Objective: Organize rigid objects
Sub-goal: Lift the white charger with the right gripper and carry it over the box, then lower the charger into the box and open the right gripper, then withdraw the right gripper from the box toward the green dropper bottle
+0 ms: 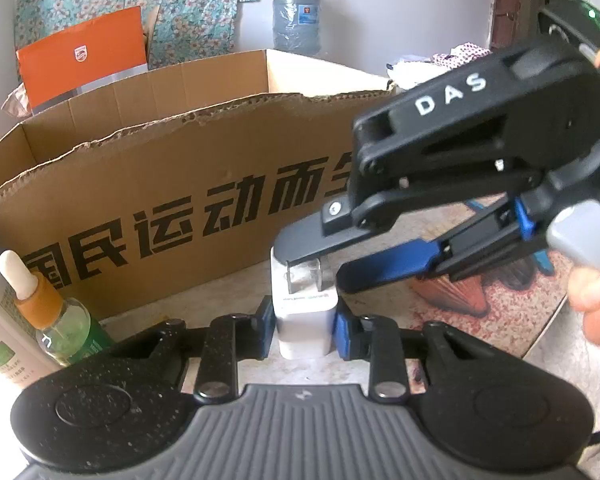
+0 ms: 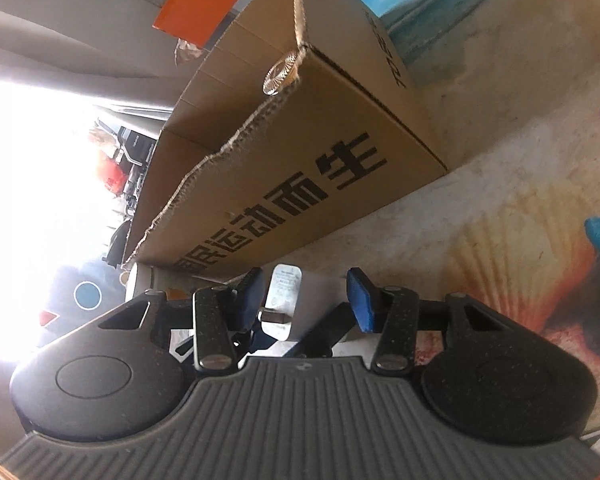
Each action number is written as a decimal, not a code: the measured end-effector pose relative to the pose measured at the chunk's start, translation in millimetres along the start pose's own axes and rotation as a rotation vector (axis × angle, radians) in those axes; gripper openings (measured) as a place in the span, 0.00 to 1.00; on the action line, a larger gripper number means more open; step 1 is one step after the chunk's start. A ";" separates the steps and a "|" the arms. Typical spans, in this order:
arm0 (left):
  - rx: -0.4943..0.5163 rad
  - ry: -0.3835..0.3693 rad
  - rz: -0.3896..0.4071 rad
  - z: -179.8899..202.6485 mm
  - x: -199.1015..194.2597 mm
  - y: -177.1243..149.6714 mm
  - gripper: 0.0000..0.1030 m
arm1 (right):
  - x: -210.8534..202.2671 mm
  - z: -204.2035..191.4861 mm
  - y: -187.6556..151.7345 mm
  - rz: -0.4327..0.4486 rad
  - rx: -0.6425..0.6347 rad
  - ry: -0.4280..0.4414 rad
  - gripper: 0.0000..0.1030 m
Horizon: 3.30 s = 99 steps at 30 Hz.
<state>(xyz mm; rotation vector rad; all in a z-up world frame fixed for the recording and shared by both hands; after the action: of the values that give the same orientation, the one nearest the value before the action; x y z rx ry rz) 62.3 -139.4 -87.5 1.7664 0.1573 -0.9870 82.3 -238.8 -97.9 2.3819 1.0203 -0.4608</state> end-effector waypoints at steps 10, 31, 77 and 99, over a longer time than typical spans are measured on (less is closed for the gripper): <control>-0.039 -0.013 0.000 -2.3 -6.0 -6.2 0.27 | 0.0 1.5 -5.2 0.006 0.010 0.010 0.36; -0.047 0.082 0.204 -28.9 -81.9 55.6 0.27 | -41.9 -79.2 9.7 0.102 -0.189 0.126 0.36; -0.397 0.016 -0.173 -108.0 41.9 115.4 0.50 | 111.8 -83.0 144.1 -0.211 -0.339 -0.078 0.44; -0.119 0.052 0.009 -52.4 -95.0 75.9 0.89 | -76.9 -102.9 47.7 0.229 -0.412 0.044 0.66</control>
<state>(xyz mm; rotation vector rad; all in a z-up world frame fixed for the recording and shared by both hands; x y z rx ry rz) 69.5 -96.4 37.6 1.6829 0.2367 -0.9072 78.0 -252.4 38.4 2.1066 0.7599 -0.1011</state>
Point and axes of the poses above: each gripper's, at about its wrist camera, not at the fingertips, and x roughly the way its jaws point, z to its right, y to its top, the point moved 3 cm from there along x, roughly the way its jaws point, and after that the axes turned 6 degrees about y, right-handed, at the moved point
